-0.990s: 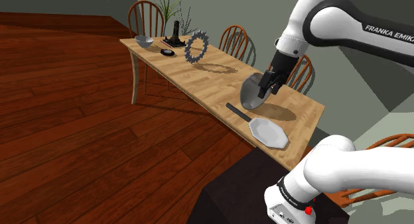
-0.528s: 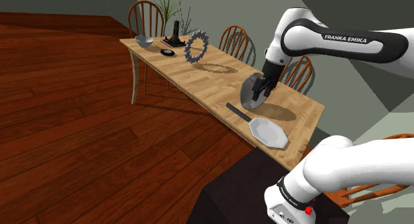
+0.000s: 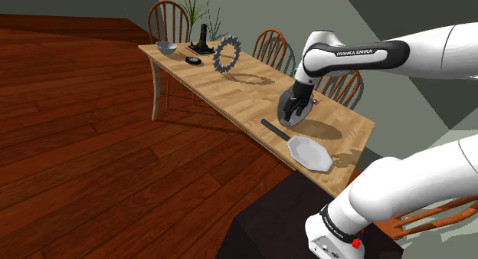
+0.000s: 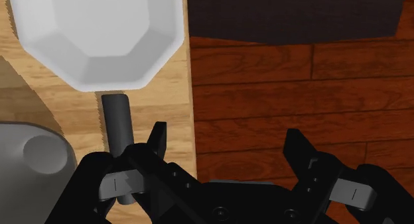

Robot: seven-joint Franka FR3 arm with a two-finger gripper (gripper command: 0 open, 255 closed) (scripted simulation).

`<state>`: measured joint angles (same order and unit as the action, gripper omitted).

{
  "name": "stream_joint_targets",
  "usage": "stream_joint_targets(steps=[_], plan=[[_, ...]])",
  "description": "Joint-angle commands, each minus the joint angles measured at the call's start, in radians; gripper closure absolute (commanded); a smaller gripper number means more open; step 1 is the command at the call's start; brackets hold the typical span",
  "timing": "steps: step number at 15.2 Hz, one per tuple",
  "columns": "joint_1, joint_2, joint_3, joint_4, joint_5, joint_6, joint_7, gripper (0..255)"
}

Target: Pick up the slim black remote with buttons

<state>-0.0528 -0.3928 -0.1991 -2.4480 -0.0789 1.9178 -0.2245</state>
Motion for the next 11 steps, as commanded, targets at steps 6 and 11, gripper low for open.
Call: stream_joint_targets(steps=[6,11], plan=[[-0.018,0.27,-0.075,0.092,0.0,0.147,-0.137,0],[-0.039,0.475,-0.104,0.198,0.034,0.221,-0.236,0]])
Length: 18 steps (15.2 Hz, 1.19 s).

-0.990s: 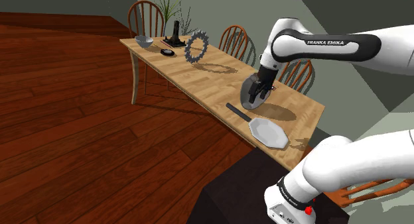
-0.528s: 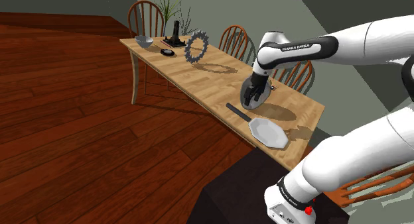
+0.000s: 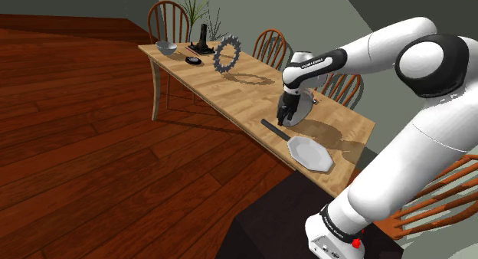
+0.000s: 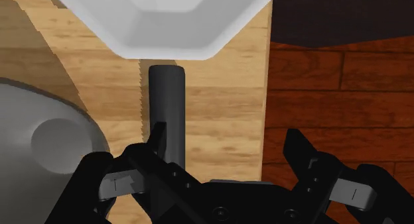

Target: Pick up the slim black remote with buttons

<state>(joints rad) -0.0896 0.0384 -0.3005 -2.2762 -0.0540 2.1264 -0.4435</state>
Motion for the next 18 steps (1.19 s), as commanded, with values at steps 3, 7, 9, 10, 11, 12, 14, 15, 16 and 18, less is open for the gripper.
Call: stream_joint_targets(steps=[3,7,9,10,11,12,14,15,16,18], plan=[[-0.023,0.168,-0.007,0.104,0.035,0.042,-0.073,0],[-0.052,0.299,-0.001,0.191,0.062,0.073,-0.124,0],[-0.055,0.319,0.003,0.188,0.068,0.095,-0.126,0],[-0.057,0.329,0.005,0.186,0.071,0.106,-0.128,0],[-0.059,0.339,0.007,0.185,0.074,0.117,-0.129,0],[-0.061,0.349,0.009,0.185,0.077,0.128,-0.13,0],[-0.064,0.366,0.013,0.184,0.081,0.145,-0.132,0],[-0.064,0.366,0.013,0.184,0.081,0.145,-0.132,0],[-0.064,0.366,0.014,0.184,0.081,0.145,-0.132,0],[-0.068,0.362,0.011,0.181,0.079,0.144,-0.138,255]])
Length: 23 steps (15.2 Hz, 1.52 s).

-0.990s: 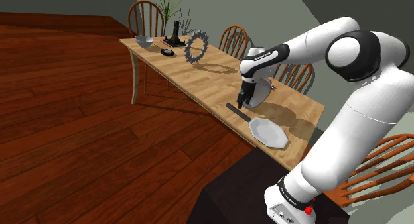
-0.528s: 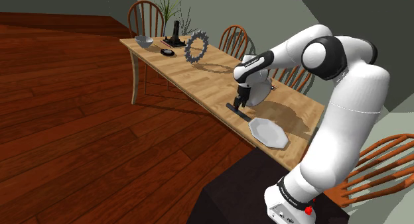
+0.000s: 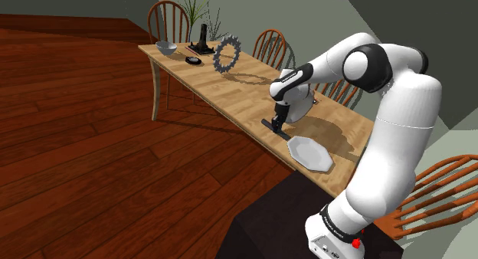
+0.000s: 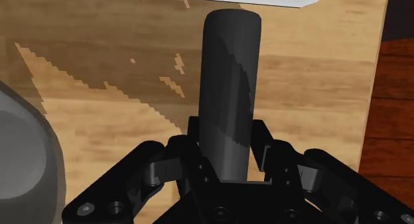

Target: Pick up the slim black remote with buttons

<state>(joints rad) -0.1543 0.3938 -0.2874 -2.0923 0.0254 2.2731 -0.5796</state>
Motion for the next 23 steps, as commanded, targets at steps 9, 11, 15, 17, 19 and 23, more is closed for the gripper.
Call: stream_joint_targets(steps=[9,11,15,17,19,23], plan=[[0.002,0.0,-0.001,0.0,-0.002,-0.013,0.006,255],[0.005,-0.021,-0.005,0.002,-0.008,-0.034,0.009,255],[0.01,-0.061,-0.011,0.008,-0.021,-0.079,0.014,255],[0.012,-0.08,-0.014,0.012,-0.026,-0.101,0.016,255],[0.014,-0.098,-0.016,0.017,-0.032,-0.124,0.019,255],[0.018,-0.133,-0.02,0.029,-0.043,-0.171,0.023,255]])
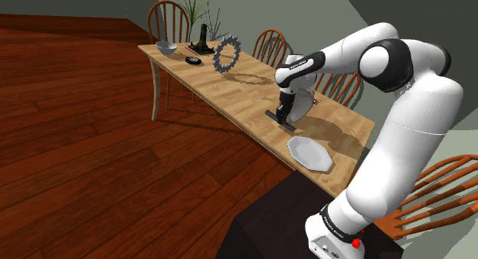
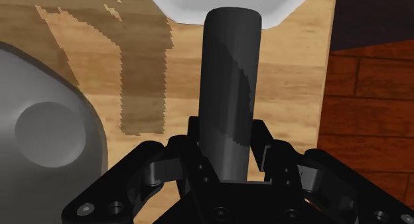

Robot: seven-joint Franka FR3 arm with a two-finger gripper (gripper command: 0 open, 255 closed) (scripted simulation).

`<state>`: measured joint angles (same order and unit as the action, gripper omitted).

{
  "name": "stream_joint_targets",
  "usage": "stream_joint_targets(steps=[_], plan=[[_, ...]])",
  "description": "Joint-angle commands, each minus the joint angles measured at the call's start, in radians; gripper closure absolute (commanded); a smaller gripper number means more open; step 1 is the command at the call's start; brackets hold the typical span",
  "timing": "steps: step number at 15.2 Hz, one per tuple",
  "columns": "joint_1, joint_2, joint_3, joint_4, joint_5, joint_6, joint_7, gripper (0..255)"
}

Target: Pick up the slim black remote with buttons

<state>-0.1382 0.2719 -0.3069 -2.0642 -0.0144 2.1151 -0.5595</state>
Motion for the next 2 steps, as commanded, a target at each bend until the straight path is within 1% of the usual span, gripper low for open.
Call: stream_joint_targets(steps=[1,2], plan=[[0.002,-0.013,-0.001,0.002,-0.004,-0.014,0.003,255],[0.002,-0.013,-0.001,0.002,-0.004,-0.014,0.003,255]])
